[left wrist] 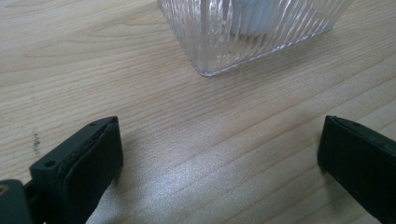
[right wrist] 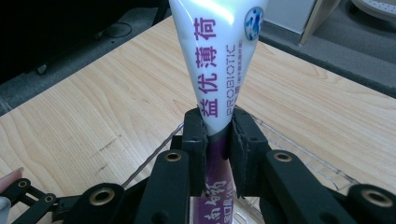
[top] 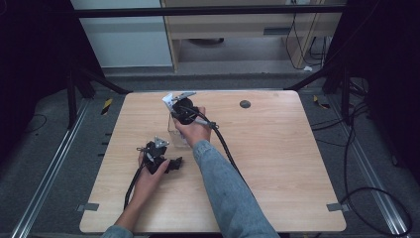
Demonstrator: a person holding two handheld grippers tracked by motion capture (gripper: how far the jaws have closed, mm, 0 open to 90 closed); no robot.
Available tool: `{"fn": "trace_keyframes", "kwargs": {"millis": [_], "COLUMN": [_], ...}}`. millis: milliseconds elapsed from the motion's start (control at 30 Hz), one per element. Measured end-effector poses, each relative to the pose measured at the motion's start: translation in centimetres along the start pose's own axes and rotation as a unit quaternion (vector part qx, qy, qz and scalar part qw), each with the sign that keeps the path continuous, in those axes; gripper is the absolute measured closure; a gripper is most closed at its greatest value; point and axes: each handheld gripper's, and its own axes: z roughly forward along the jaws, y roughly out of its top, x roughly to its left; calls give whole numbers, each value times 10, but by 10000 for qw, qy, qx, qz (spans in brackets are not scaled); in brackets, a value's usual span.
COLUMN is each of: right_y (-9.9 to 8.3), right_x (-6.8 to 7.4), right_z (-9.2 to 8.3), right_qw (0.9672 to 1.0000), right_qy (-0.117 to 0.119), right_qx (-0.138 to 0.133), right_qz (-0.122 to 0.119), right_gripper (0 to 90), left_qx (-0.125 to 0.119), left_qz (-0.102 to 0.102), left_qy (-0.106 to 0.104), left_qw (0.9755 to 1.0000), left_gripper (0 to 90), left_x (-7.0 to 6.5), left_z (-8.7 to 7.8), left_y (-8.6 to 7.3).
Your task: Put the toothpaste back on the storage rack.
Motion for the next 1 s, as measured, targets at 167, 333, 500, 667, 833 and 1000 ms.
{"fn": "trace_keyframes", "kwargs": {"millis": [167,333,500,667,833,1000], "right_y": [0,0,1,2,2,3], "right_x": [0,0,-1,0,0,-2], "right_z": [-1,-4,-7,-13,-22,-30], "right_qw": [10000,10000,10000,10000,9999,9999], "right_qy": [12,29,42,16,47,39], "right_qx": [5,-1,-16,-5,-67,-58], "right_qz": [23,-2,22,-60,-117,-96], "right_gripper": [728,727,714,715,716,721], "left_qx": [-2,-2,-1,-3,-1,-14], "left_qz": [-2,-1,-2,-2,0,-18], "left_qy": [1,0,-1,3,3,5], "left_qw": [10000,10000,10000,10000,10000,10000], "left_gripper": [0,0,0,0,0,0], "left_x": [0,0,0,0,0,0], "left_z": [0,0,0,0,0,0], "left_y": [0,0,0,0,0,0]}}
